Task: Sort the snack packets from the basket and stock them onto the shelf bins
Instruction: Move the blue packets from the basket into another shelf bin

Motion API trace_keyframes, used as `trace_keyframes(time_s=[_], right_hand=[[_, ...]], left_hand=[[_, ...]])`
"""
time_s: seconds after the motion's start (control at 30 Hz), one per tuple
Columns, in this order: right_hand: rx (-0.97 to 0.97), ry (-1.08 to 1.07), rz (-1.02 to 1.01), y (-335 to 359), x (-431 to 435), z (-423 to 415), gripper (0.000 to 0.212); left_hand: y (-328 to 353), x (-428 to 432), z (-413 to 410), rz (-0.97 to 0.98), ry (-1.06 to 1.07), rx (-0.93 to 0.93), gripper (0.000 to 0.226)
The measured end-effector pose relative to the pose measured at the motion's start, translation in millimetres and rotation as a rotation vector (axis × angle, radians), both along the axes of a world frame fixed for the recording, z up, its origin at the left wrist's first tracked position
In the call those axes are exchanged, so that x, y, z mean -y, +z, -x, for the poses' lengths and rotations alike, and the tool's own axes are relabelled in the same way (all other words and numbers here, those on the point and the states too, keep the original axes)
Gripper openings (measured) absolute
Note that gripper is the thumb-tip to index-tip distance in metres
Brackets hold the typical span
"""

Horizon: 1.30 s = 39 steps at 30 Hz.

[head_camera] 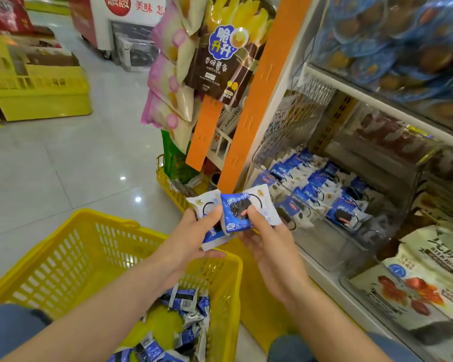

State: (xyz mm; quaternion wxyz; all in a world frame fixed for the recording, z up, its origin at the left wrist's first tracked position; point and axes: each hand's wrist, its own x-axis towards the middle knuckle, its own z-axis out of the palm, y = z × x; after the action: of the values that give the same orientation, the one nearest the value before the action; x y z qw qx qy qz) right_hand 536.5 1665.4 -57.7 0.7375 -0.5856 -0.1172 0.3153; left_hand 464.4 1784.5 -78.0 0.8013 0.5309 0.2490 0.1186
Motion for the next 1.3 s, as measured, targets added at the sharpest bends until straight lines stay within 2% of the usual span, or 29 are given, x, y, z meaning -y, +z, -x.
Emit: trace_keyframes(time_s=[0.07, 0.17, 0.27, 0.37, 0.47, 0.6, 0.77, 0.9, 1.0, 1.13, 1.2, 1.3], right_hand=[[-0.029, 0.024, -0.024, -4, 0, 1, 0.026], [-0.021, 0.094, 0.022, -4, 2, -1, 0.031], [0.172, 0.106, 0.216, -1, 7, -4, 0.038], [0.251, 0.047, 0.290, -2, 14, -5, 0.047], [0.379, -0.023, 0.344, 1, 19, -7, 0.044], [0.584, 0.059, 0.434, 13, 25, -15, 0.020], [0.631, 0.230, 0.523, 29, 31, -18, 0.023], [0.723, 0.169, 0.683, 49, 37, -28, 0.019], [0.786, -0.021, 0.737, 72, 50, -50, 0.019], [0.971, -0.308, 1.099, 99, 67, -100, 0.035], [0.988, -0.283, 1.321, 101, 71, -125, 0.037], [1.024, -0.104, 1.552, 93, 72, -153, 0.034]], left_hand=[[2, 7, -3, -0.011, 0.014, 0.033, 0.042], [4, 7, -5, -0.127, 0.054, 0.046, 0.034], [3, -1, -9, -0.250, 0.014, 0.032, 0.022], [5, -4, -13, -0.374, -0.084, 0.007, 0.026], [8, -4, -15, -0.432, -0.150, 0.011, 0.027], [10, -1, -19, -0.400, -0.195, 0.102, 0.022], [7, 5, -30, -0.359, -0.234, 0.178, 0.021], [11, 12, -42, -0.163, -0.116, 0.165, 0.010], [11, 13, -50, -0.139, -0.046, 0.093, 0.020], [9, 16, -56, -0.142, -0.067, 0.090, 0.026], [8, 17, -59, -0.168, -0.075, 0.084, 0.030], [8, 17, -61, -0.172, -0.081, 0.073, 0.039]])
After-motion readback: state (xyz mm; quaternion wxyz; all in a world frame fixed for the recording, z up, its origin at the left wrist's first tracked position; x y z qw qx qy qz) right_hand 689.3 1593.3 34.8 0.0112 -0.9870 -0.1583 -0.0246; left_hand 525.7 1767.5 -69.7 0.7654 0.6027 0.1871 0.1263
